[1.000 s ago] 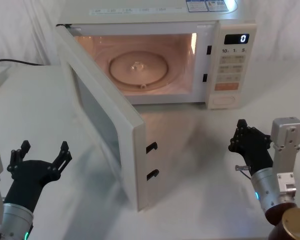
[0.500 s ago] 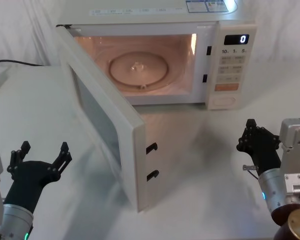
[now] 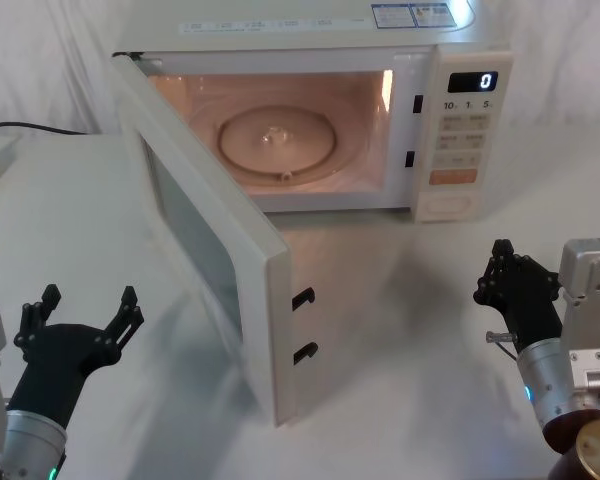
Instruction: Press the button to open the microwave door with one hand; close the microwave door with the other hand.
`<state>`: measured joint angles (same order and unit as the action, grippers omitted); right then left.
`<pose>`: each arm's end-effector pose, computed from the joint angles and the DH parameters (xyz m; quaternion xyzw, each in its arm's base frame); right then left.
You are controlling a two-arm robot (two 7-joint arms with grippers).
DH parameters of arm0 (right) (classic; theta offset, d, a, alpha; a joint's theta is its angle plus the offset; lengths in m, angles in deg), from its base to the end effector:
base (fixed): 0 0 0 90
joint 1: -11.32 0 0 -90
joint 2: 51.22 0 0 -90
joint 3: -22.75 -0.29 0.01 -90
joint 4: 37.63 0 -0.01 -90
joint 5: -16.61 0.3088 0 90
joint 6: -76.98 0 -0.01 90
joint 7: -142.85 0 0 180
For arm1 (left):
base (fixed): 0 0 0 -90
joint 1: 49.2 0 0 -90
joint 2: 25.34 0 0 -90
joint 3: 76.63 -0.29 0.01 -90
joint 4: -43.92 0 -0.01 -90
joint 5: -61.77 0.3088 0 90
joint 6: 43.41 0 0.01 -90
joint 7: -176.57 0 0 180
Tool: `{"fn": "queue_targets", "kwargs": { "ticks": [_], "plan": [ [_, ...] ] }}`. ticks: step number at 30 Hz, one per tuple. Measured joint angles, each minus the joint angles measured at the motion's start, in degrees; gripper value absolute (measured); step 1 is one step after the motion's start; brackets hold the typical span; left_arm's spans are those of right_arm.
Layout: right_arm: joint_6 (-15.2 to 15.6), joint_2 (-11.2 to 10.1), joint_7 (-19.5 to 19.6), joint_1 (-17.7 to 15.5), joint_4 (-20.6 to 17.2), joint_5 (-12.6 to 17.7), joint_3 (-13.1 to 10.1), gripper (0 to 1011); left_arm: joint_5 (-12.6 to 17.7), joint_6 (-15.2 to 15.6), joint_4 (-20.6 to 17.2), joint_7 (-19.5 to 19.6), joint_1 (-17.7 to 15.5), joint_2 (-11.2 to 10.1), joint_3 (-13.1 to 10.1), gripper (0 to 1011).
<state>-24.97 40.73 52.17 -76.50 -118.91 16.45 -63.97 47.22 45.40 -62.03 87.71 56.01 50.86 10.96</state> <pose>0.3361 0.0303 -0.3328 0.0448 -0.0228 -0.6813 0.7303 0.2530 0.0375 -0.2853 -0.0175 0.0065 0.6616 0.7496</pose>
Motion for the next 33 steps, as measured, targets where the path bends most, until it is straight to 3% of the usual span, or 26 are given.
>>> {"fn": "queue_targets", "kwargs": {
  "ticks": [9,33],
  "plan": [
    [0.07,0.00,0.00,-0.03,-0.01,0.09,0.01,227,0.00,0.00,0.00,0.00,0.00,0.00,0.00,1001],
    [0.16,0.00,-0.02,-0.03,-0.01,0.21,0.09,968,0.00,0.00,0.00,0.00,0.00,0.00,0.00,1001]
  ]
}}
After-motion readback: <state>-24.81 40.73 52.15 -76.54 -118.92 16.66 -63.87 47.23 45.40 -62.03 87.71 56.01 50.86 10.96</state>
